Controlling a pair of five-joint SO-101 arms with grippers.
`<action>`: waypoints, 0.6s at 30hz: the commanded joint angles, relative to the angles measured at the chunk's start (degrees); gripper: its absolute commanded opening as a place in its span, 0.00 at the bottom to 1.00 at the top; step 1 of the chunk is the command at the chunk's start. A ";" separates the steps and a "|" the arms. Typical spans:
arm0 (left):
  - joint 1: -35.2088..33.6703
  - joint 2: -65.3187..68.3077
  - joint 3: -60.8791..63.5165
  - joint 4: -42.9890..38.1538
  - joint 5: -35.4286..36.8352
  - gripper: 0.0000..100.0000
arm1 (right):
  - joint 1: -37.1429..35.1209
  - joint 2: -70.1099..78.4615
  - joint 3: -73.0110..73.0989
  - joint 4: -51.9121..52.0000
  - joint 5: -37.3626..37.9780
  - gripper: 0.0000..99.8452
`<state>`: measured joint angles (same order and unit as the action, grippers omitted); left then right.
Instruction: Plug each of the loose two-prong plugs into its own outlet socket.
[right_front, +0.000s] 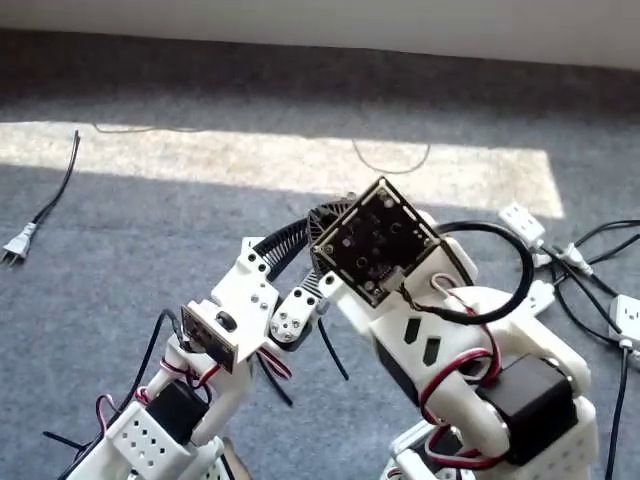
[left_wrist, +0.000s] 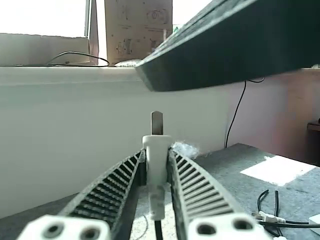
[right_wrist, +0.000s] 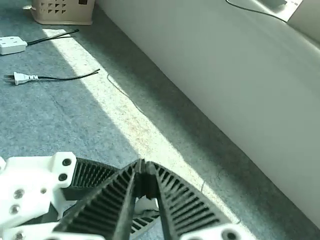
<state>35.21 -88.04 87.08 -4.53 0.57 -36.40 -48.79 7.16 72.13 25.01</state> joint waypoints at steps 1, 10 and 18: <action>0.57 -0.40 -0.75 -1.23 0.26 0.01 | 3.91 1.63 6.20 -8.13 0.79 0.01; -0.40 -0.48 -2.51 -0.97 0.35 0.01 | 15.43 7.60 17.54 -23.08 0.97 0.01; -4.18 -4.00 -2.95 -0.88 0.62 0.01 | 15.69 10.59 17.98 -24.48 3.69 0.01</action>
<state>33.36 -87.78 87.25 -4.26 0.75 -22.51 -39.47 25.01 48.04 27.30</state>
